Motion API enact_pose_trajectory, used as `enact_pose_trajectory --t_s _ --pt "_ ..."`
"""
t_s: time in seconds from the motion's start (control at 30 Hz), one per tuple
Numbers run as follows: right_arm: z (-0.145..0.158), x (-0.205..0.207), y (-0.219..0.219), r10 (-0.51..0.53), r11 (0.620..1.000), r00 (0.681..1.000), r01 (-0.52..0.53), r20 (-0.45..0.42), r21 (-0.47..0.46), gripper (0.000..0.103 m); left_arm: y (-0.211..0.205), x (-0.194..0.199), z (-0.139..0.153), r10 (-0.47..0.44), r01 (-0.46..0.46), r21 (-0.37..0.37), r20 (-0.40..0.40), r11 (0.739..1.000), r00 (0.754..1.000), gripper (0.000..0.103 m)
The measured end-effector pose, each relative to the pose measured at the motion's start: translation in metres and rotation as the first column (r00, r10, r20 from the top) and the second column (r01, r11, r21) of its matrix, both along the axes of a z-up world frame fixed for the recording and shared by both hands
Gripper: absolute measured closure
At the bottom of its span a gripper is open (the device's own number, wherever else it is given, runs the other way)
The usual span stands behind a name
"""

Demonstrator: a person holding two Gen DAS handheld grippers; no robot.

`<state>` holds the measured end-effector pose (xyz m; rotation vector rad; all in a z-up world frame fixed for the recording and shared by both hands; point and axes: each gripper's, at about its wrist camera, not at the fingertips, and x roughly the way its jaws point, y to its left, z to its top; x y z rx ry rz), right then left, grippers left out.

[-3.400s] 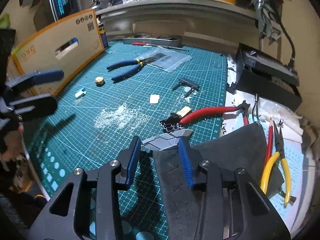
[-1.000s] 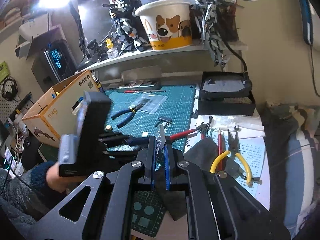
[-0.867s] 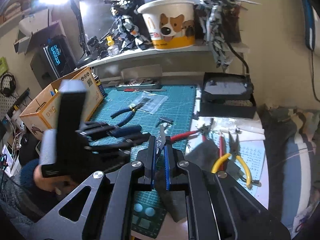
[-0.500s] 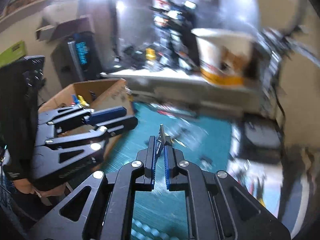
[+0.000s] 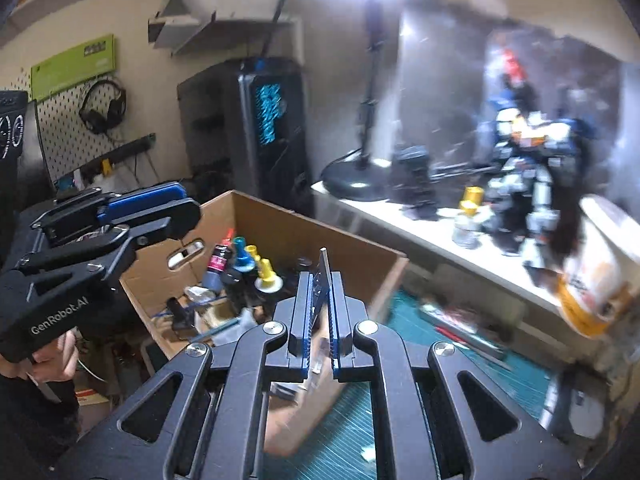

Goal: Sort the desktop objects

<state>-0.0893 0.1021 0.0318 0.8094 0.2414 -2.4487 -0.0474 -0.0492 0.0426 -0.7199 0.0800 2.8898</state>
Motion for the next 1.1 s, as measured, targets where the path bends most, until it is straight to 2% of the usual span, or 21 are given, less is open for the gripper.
enact_pose_trajectory --t_s 0.07,0.17,0.2,0.3,0.37,0.4,0.5,0.53,0.6,0.67,0.73,0.77,0.8,0.87,0.9,0.93,0.97,1.0,1.03,1.1 --pt "-0.01 -0.018 -0.02 0.015 1.0 0.998 -0.016 0.059 0.016 0.096 -0.021 -0.023 -0.015 -0.003 -0.002 0.036 0.119 0.999 0.993 0.081" --pt "-0.039 -0.051 -0.048 0.038 0.997 0.975 -0.052 0.217 0.062 0.096 -0.039 -0.056 -0.042 -0.027 0.011 0.052 0.308 0.999 0.951 0.081" --pt "-0.051 -0.062 -0.056 0.041 0.994 0.96 -0.066 0.275 0.082 0.096 -0.041 -0.071 -0.058 -0.046 0.032 0.04 0.403 0.999 0.914 0.081" --pt "-0.083 -0.082 -0.071 0.035 0.985 0.907 -0.101 0.42 0.136 0.096 -0.045 -0.092 -0.086 -0.083 0.066 0.05 0.545 0.997 0.834 0.081" --pt "-0.099 -0.088 -0.075 0.022 0.977 0.881 -0.118 0.472 0.176 0.096 -0.047 -0.097 -0.099 -0.086 0.079 0.038 0.602 0.996 0.794 0.081" --pt "-0.106 -0.089 -0.076 0.014 0.972 0.872 -0.126 0.49 0.196 0.096 -0.048 -0.1 -0.108 -0.102 0.094 0.047 0.643 0.994 0.759 0.081" --pt "-0.124 -0.09 -0.08 -0.007 0.955 0.851 -0.149 0.524 0.256 0.093 -0.047 -0.099 -0.129 -0.126 0.135 0.047 0.725 0.99 0.677 0.081" --pt "-0.123 -0.089 -0.079 -0.008 0.953 0.853 -0.151 0.521 0.263 0.09 -0.047 -0.1 -0.134 -0.116 0.13 0.04 0.743 0.991 0.659 0.081" --pt "-0.112 -0.083 -0.07 0.001 0.961 0.87 -0.137 0.492 0.242 0.09 -0.05 -0.101 -0.14 -0.085 0.116 0.013 0.758 0.993 0.647 0.081" --pt "-0.1 -0.078 -0.062 0.008 0.968 0.886 -0.124 0.463 0.22 0.089 -0.054 -0.1 -0.139 -0.039 0.076 -0.014 0.751 0.997 0.659 0.08" --pt "-0.089 -0.072 -0.054 0.015 0.974 0.902 -0.112 0.432 0.198 0.086 -0.056 -0.096 -0.133 -0.03 0.052 -0.008 0.739 0.999 0.673 0.073" --pt "-0.083 -0.069 -0.049 0.018 0.977 0.909 -0.106 0.417 0.187 0.082 -0.057 -0.093 -0.13 -0.03 0.047 -0.002 0.73 0.999 0.682 0.063" --pt "-0.077 -0.066 -0.045 0.021 0.979 0.916 -0.1 0.402 0.175 0.08 -0.056 -0.088 -0.124 -0.021 0.041 -0.012 0.71 0.999 0.704 0.049" --pt "-0.066 -0.06 -0.037 0.026 0.984 0.929 -0.089 0.37 0.152 0.076 -0.054 -0.078 -0.11 -0.005 0.033 -0.03 0.659 0.999 0.752 0.039" --pt "-0.06 -0.058 -0.033 0.029 0.987 0.935 -0.083 0.354 0.14 0.074 -0.051 -0.07 -0.098 -0.002 0.033 -0.038 0.613 0.999 0.79 0.037" --pt "-0.054 -0.055 -0.028 0.031 0.989 0.941 -0.078 0.338 0.128 0.073 -0.05 -0.064 -0.09 -0.003 0.032 -0.039 0.583 0.999 0.812 0.036" --pt "-0.048 -0.052 -0.024 0.032 0.99 0.946 -0.073 0.322 0.116 0.071 -0.048 -0.058 -0.082 -0.003 0.03 -0.04 0.552 0.999 0.834 0.031" --pt "-0.042 -0.049 -0.02 0.034 0.992 0.952 -0.069 0.305 0.104 0.068 -0.047 -0.052 -0.072 -0.002 0.025 -0.037 0.51 0.999 0.86 0.023" --pt "-0.037 -0.046 -0.016 0.035 0.994 0.957 -0.064 0.289 0.092 0.063 -0.046 -0.046 -0.063 0.0 0.019 -0.035 0.468 0.999 0.884 0.019" --pt "-0.018 -0.035 0.001 0.025 0.997 0.976 -0.04 0.217 0.062 0.058 -0.042 -0.034 -0.045 0.014 -0.002 -0.031 0.376 1.0 0.926 0.011"
